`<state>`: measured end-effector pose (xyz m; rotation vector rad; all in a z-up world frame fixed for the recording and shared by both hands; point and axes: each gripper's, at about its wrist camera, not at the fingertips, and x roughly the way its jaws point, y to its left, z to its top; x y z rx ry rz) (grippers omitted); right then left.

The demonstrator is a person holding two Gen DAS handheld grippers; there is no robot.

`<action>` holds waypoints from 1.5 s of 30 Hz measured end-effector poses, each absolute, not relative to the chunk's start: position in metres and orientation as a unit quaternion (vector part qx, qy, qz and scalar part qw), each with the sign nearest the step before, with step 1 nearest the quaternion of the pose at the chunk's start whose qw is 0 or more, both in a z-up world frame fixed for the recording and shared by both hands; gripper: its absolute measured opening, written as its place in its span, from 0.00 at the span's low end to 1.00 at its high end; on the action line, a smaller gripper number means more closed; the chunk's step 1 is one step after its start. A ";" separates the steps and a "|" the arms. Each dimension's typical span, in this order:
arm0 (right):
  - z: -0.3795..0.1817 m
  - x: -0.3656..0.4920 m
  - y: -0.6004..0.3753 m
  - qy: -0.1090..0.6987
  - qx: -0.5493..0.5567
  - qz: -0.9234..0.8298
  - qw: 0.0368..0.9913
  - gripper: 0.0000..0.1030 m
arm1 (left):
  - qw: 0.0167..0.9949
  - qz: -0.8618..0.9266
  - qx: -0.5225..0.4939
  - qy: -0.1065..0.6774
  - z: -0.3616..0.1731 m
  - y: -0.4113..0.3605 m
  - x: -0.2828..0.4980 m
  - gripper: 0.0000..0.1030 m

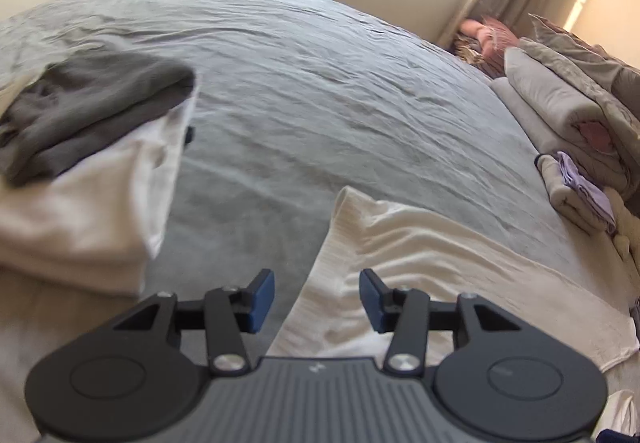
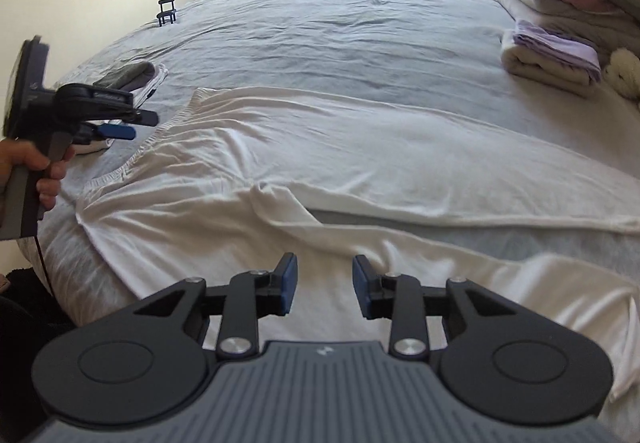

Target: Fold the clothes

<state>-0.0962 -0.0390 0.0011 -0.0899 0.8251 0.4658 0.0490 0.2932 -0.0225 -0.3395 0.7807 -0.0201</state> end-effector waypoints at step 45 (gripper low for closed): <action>-0.023 -0.042 -0.054 0.404 -0.054 0.160 0.899 0.04 | 0.937 -0.028 -0.070 0.341 0.000 0.247 0.038 0.29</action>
